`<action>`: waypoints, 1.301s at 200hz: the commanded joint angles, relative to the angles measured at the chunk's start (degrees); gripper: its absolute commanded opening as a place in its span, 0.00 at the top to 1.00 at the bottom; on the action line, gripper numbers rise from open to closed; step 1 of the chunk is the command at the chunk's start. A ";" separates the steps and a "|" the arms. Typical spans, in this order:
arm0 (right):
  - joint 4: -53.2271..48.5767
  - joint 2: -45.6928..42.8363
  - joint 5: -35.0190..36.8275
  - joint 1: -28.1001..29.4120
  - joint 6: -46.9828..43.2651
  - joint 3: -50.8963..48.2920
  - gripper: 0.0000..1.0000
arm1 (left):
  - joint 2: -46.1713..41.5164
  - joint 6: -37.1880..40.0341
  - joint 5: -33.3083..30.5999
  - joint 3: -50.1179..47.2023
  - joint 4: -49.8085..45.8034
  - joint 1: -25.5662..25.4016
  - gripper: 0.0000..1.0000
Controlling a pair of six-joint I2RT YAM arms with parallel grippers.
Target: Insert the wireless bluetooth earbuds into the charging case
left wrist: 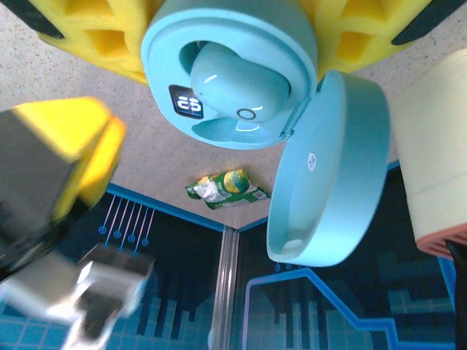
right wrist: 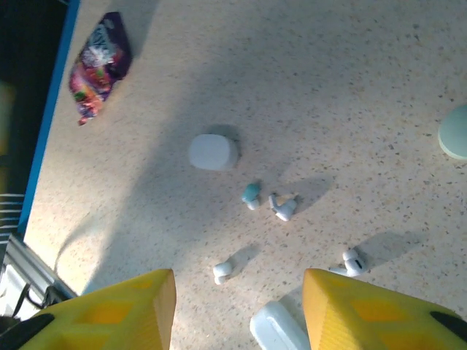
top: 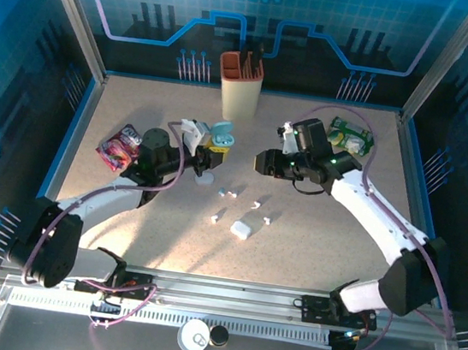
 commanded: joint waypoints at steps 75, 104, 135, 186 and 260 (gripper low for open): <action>-5.56 28.37 -10.35 3.26 3.93 16.49 0.61 | -11.28 0.63 0.61 -1.46 -5.57 0.83 0.65; -9.78 34.70 -11.18 4.85 2.65 22.37 0.63 | -11.55 0.91 0.76 -1.77 -5.69 0.85 0.65; -12.66 39.47 -11.04 6.29 1.66 26.47 0.64 | -11.53 1.12 0.89 -1.77 -5.96 0.92 0.65; -13.21 43.86 -12.47 6.63 2.06 27.73 0.66 | -11.13 2.00 1.09 -1.42 -6.76 0.92 0.65; -13.30 47.17 -14.22 6.97 1.68 30.19 0.69 | -10.54 2.46 1.13 -1.61 -7.04 0.92 0.65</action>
